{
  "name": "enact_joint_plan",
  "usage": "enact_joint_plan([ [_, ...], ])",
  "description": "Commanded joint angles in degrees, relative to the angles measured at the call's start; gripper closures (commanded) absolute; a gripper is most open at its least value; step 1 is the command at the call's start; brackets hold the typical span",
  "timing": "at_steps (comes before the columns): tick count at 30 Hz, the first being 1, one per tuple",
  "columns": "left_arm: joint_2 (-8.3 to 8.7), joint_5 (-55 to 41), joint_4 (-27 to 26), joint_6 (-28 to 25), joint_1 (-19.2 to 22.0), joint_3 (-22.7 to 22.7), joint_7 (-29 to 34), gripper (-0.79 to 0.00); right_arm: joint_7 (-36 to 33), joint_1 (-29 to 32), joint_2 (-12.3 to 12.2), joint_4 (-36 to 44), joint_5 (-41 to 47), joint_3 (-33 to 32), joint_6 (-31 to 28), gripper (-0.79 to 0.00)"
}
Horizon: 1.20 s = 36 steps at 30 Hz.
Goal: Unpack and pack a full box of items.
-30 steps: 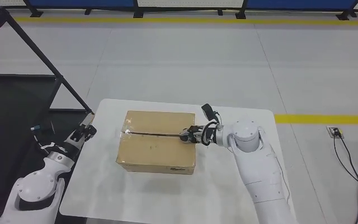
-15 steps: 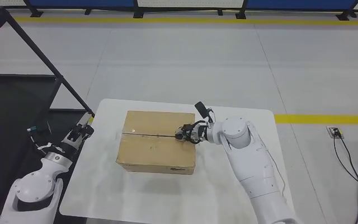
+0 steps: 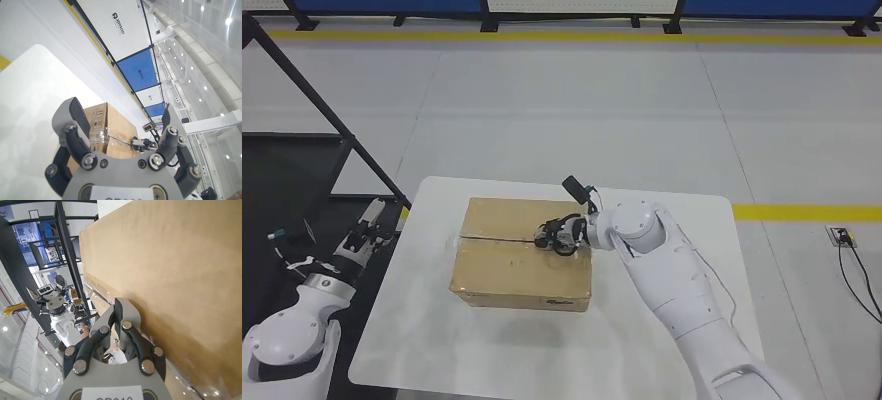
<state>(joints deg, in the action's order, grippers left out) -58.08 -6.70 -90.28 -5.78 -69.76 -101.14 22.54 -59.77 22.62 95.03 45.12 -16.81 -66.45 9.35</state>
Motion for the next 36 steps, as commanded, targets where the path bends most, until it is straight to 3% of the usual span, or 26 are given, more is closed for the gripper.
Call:
enact_joint_plan([
  [1, 0.00, -0.35, -0.01, -0.05, -0.17, -0.21, 0.20, -0.785, 0.36, -0.89, 0.40, -0.98, 0.40, 1.23, -0.75, 0.000],
  [14, 0.06, -1.46, 0.35, -0.42, -1.45, -2.57, -0.45, -0.785, 4.50, -5.79, 4.09, -8.02, 2.46, 9.26, -0.06, 0.000],
  [36, 0.40, -2.39, 1.23, -0.93, -2.79, -5.99, 1.43, -0.785, 10.37, -12.56, 10.78, -21.60, 11.89, 14.12, -7.36, 0.000],
])
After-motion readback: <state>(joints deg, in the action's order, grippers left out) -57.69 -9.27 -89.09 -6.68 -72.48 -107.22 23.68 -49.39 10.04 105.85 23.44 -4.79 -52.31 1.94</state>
